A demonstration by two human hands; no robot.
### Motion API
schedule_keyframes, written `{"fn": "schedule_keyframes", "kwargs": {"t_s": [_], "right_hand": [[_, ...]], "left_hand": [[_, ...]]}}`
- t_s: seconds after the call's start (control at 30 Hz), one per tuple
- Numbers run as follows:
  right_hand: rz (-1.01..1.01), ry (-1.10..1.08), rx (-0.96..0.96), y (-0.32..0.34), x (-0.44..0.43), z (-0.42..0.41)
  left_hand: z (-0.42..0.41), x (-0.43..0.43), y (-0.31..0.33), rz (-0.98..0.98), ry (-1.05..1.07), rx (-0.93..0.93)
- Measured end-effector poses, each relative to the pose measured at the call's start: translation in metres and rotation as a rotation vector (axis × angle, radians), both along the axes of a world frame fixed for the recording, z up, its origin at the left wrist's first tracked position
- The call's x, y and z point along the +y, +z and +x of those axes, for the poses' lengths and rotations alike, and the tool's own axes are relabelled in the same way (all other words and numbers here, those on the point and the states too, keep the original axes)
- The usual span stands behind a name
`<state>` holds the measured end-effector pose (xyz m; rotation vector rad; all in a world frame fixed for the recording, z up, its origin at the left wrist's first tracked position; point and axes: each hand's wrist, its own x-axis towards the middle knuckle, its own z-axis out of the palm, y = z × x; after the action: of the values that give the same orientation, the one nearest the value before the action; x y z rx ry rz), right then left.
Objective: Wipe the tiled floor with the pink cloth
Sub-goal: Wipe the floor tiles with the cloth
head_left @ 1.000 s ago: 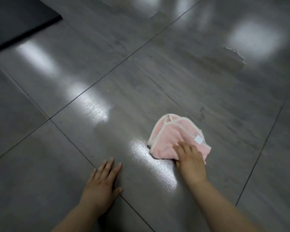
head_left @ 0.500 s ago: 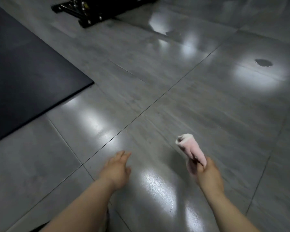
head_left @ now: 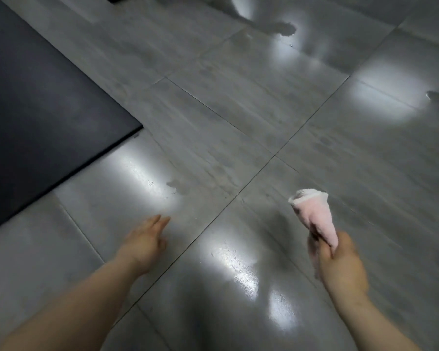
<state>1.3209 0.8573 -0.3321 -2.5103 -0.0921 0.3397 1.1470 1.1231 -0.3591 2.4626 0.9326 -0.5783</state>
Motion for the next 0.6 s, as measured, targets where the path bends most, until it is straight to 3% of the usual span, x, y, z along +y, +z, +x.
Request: {"fn": "schedule_keyframes", "kwargs": {"t_s": [0.1,0.27,0.33,0.4,0.5,0.57,0.6], "right_hand": [[-0.024,0.234,0.021,-0.045,0.037,0.009],[-0.248,0.993,-0.089,-0.163,0.065,-0.017],[-0.444,1.278,-0.22,-0.202,0.065,-0.025],[-0.488,1.423,-0.25,-0.22,0.064,-0.03],[-0.356,1.351,-0.325,-0.23,0.081,-0.003],[-0.274,1.029,-0.405,-0.231,0.112,0.021],[-0.264,0.82,-0.357,-0.227,0.129,0.033]], "left_hand": [[0.01,0.003,-0.045,-0.038,0.126,-0.025],[0.034,0.003,-0.12,-0.105,0.06,0.027],[0.039,0.016,-0.125,-0.094,0.008,0.014],[0.034,0.034,-0.118,-0.066,0.035,-0.02],[0.01,0.055,-0.113,-0.033,0.19,-0.039],[-0.004,0.064,-0.122,-0.016,0.361,-0.03],[-0.008,0.066,-0.13,-0.01,0.454,-0.037]]}}
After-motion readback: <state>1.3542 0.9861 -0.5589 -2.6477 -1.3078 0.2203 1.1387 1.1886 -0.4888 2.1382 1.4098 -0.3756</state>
